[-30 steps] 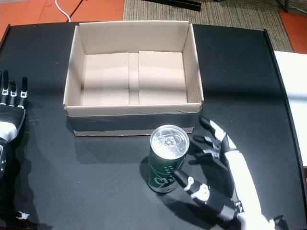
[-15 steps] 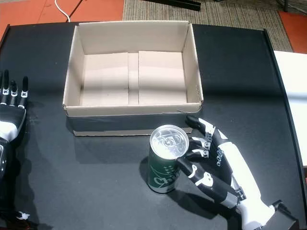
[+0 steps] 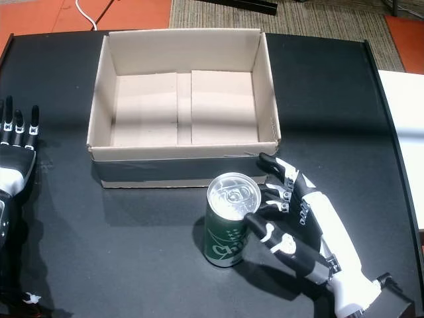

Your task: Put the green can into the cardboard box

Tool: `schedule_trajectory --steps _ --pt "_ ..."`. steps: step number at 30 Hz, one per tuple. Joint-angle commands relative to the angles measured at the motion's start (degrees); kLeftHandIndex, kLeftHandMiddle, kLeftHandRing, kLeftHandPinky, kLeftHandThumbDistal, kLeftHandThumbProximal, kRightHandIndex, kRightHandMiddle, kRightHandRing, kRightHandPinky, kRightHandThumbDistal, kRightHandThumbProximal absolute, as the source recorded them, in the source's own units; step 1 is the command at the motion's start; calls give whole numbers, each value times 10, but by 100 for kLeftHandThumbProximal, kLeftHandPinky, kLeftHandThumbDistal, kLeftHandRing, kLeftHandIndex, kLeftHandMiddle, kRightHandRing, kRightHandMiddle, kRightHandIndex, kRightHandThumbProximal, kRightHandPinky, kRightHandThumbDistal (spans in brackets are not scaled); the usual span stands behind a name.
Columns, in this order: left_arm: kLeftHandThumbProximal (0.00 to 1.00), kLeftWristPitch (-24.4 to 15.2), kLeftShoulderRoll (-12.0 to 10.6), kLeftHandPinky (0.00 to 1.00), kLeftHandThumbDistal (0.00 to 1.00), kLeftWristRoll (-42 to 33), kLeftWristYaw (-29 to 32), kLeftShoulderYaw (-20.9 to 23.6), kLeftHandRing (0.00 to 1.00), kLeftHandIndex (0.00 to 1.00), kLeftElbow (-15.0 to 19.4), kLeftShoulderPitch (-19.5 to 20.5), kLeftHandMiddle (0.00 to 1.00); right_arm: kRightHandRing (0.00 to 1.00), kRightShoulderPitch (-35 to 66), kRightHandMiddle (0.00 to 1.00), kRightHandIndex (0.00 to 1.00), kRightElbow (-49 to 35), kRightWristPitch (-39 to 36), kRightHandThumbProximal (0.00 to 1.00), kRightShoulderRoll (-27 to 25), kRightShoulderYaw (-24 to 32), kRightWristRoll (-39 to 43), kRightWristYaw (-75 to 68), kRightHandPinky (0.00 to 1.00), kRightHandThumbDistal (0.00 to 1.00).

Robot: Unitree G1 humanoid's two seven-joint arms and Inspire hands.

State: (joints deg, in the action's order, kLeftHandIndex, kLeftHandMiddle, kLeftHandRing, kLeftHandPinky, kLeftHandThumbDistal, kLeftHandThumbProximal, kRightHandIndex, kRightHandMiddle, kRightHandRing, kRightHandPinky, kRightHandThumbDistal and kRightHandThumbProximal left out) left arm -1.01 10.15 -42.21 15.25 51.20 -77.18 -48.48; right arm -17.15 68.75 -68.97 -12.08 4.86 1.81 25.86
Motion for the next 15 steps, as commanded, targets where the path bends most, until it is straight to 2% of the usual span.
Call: schedule_trajectory --steps 1,3,9,13,15 --pt "97 -2 -1 78 74 6 -10 0 43 47 -2 8 26 90 5 82 69 3 -26 74 -12 -10 -34 -25 95 100" --pt "96 -1 -1 78 73 6 -9 0 41 48 -3 8 25 90 4 80 67 -1 -44 76 -25 -20 -90 -78 95 100" --pt "96 4 0 82 74 5 -4 2 43 48 -3 10 27 88 0 78 65 -20 -48 70 -59 -62 -252 -258 97 100" --pt "98 2 0 81 74 8 -7 1 40 49 -3 10 25 87 -13 77 65 -13 -42 69 -69 -91 -296 -325 99 100" --pt "98 1 -1 82 75 8 -7 1 43 49 -3 10 26 87 -21 78 66 -4 -40 68 -68 -101 -290 -324 98 100"
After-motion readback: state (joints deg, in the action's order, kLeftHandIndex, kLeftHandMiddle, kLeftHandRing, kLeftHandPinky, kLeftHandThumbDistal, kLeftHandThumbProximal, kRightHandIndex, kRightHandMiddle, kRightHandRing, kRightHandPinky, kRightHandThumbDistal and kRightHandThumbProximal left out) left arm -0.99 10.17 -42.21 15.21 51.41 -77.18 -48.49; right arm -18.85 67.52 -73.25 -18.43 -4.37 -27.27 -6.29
